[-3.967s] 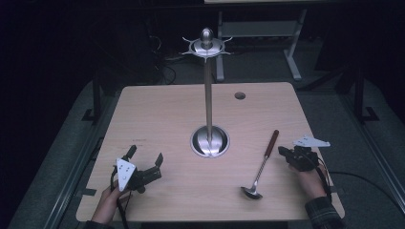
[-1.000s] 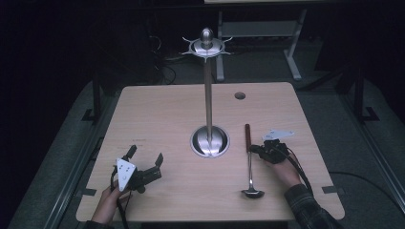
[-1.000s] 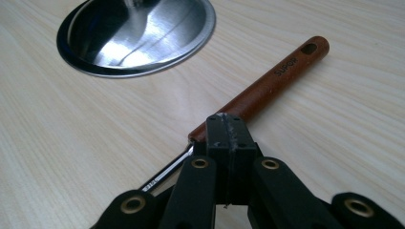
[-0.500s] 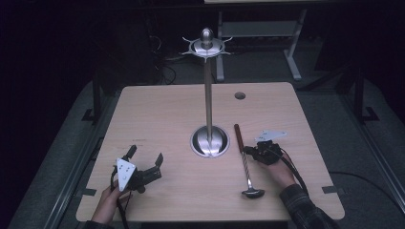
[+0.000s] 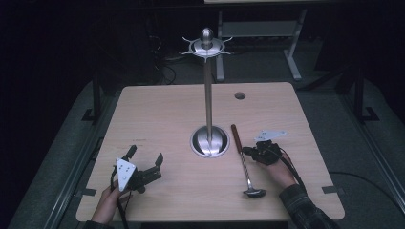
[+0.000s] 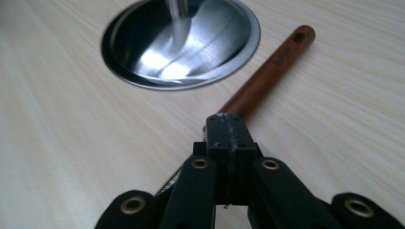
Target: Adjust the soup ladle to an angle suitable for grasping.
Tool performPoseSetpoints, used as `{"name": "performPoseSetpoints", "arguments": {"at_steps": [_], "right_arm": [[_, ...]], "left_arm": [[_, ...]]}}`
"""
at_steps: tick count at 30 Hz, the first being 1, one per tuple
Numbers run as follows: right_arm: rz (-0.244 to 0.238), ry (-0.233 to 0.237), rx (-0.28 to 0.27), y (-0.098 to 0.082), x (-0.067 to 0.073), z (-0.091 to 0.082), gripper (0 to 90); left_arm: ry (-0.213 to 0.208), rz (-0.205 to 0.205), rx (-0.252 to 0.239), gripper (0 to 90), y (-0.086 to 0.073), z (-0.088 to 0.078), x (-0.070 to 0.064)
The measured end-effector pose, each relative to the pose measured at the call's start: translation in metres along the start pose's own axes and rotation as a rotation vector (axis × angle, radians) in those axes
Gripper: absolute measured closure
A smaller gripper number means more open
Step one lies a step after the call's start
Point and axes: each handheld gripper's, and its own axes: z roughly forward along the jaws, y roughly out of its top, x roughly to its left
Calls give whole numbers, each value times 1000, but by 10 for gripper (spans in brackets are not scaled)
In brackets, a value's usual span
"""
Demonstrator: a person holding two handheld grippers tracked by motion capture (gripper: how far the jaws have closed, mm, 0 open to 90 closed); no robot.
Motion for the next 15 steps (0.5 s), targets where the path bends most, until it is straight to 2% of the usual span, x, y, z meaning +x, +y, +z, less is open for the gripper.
{"name": "performPoseSetpoints", "arguments": {"at_steps": [5,6,8,12,13,14,15], "right_arm": [[12,47,88,8,10,-13,897],[12,47,88,8,10,-13,897],[7,86,161,11,21,-21,897],[-10,113,231,11,34,-25,897],[-10,113,231,11,34,-25,897],[-18,128,262,10,40,-27,897],[-9,133,273,9,42,-27,897]], "left_arm": [[0,4,3,2,0,0,0],[1,3,3,2,0,0,0],[1,1,1,2,0,0,0],[3,1,1,2,0,0,0],[3,1,1,3,0,0,0],[3,0,0,3,0,0,0],[4,0,0,2,0,0,0]]}}
